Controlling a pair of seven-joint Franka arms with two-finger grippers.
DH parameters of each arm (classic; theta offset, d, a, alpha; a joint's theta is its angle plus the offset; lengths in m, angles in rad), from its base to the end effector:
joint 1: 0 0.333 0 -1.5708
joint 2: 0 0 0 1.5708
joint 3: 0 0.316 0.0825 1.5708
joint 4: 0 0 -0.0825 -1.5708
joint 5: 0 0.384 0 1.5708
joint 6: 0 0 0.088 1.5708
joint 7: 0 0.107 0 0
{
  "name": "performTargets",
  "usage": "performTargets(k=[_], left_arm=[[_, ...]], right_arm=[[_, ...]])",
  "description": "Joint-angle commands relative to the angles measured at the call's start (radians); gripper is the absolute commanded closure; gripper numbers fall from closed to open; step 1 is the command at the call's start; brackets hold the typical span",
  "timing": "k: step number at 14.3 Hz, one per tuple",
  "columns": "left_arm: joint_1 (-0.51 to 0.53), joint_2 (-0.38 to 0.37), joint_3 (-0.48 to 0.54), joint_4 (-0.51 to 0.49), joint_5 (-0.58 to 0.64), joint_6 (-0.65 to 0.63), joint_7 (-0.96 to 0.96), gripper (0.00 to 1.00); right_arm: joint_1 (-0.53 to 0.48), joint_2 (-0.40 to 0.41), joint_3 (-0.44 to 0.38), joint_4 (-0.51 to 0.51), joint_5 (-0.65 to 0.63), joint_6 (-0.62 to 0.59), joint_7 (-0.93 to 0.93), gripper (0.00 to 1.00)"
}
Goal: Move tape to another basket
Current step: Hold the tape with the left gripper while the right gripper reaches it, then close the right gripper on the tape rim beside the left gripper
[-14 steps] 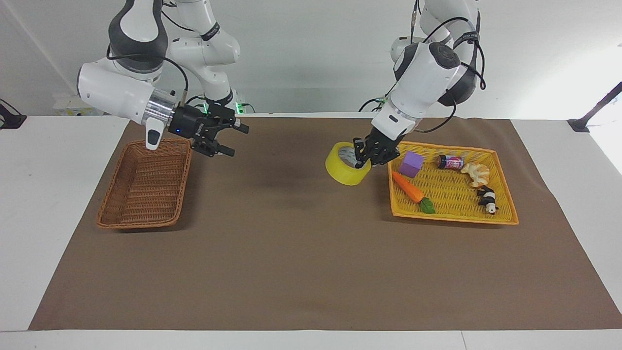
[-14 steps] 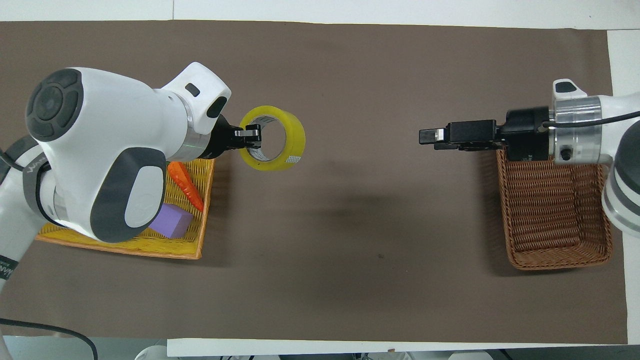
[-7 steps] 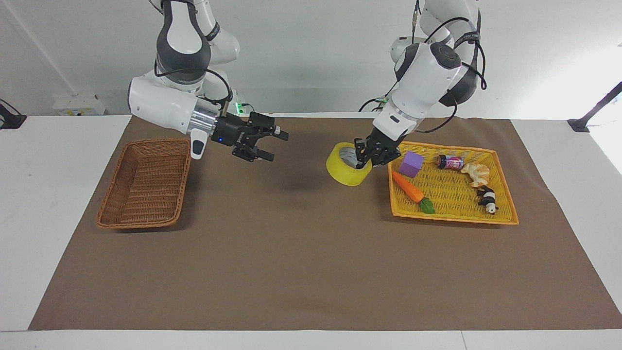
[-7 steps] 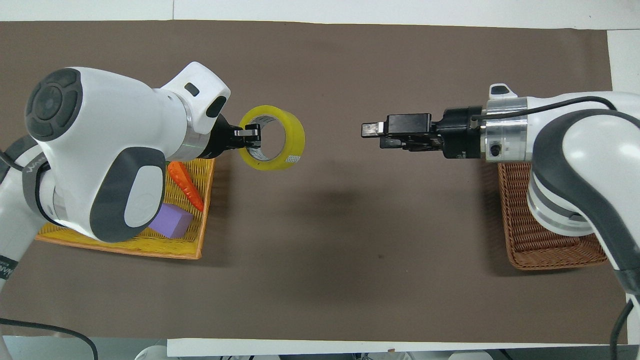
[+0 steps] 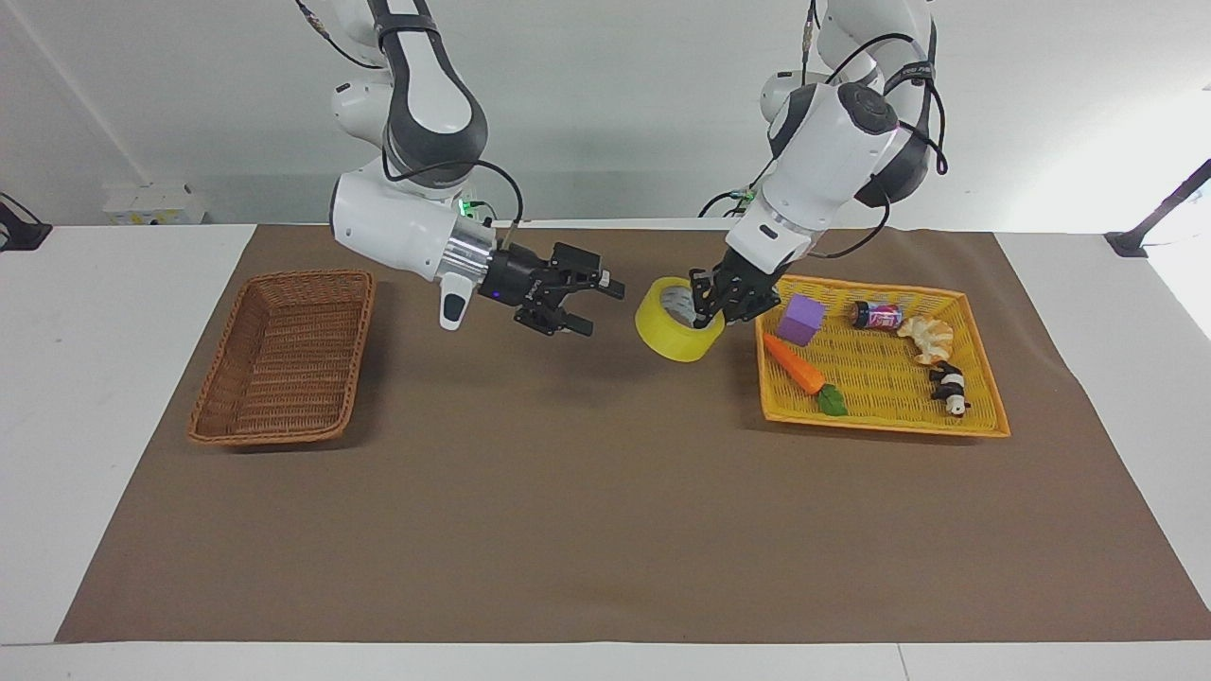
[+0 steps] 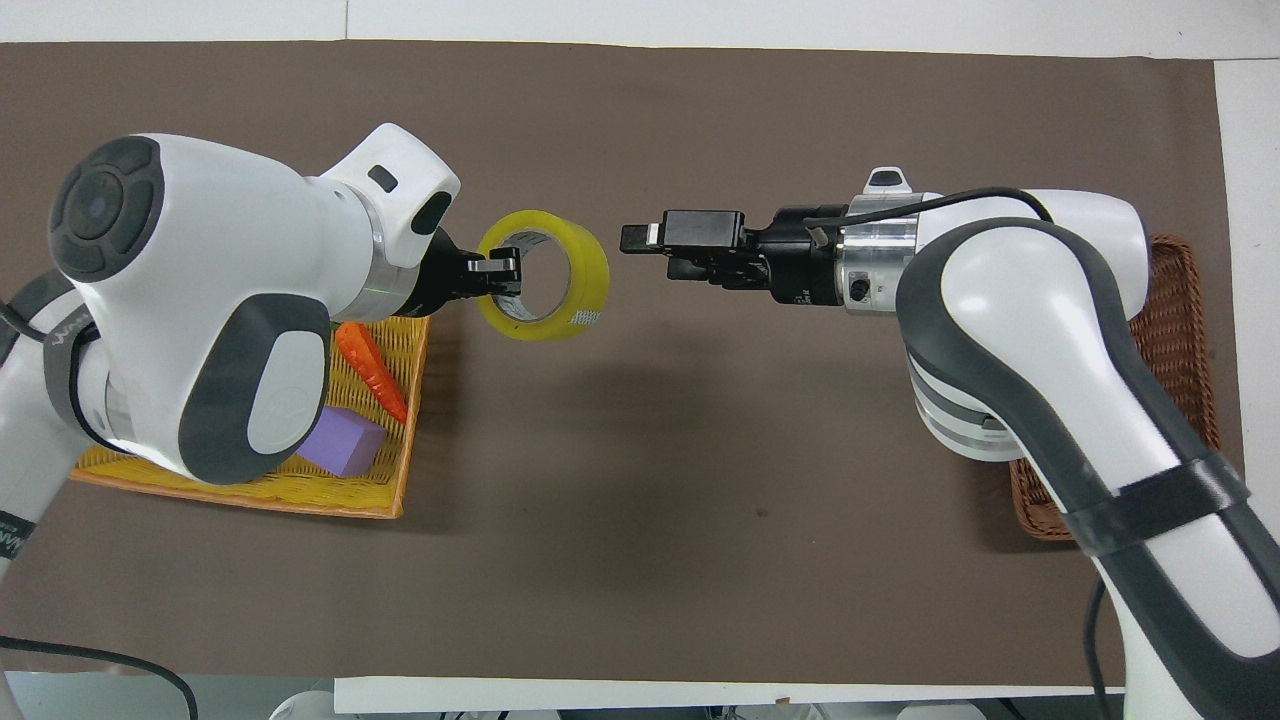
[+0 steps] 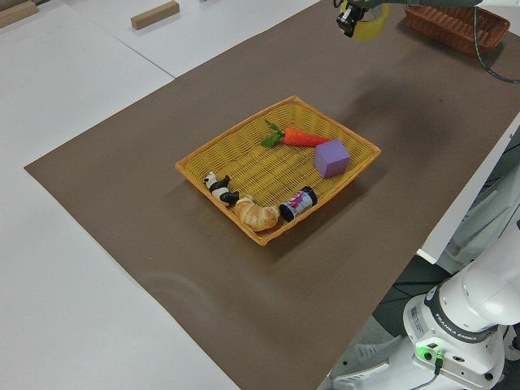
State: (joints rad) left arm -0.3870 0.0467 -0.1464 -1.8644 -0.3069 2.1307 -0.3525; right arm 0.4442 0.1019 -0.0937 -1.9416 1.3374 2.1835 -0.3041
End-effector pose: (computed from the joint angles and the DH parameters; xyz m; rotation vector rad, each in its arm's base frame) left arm 0.5075 -0.3136 0.5115 2.7895 -0.0625 0.1062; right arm 0.5587 0.2442 0.4691 -2.0218 0.1199 -0.1056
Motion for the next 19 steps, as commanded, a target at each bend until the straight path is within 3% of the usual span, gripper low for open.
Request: performTargets(k=[1,9,13,19], left_arm=[[-0.004,-0.007,0.011,0.004,-0.020,-0.005,0.001,1.00],[-0.009,-0.008,0.011,-0.001,-0.018,-0.005,-0.006,1.00],[-0.006,-0.010,0.011,-0.002,-0.018,-0.005,-0.005,1.00],[-0.007,-0.011,0.011,-0.009,-0.018,-0.002,-0.010,1.00]], right_arm=[[0.022,0.030,-0.003,0.051,-0.009,0.010,0.011,0.00],[0.080,0.097,-0.001,0.093,-0.020,0.088,-0.193,0.00],[0.114,0.108,-0.001,0.105,-0.009,0.137,-0.193,0.00],[0.113,0.110,-0.001,0.105,-0.006,0.119,-0.170,0.00]])
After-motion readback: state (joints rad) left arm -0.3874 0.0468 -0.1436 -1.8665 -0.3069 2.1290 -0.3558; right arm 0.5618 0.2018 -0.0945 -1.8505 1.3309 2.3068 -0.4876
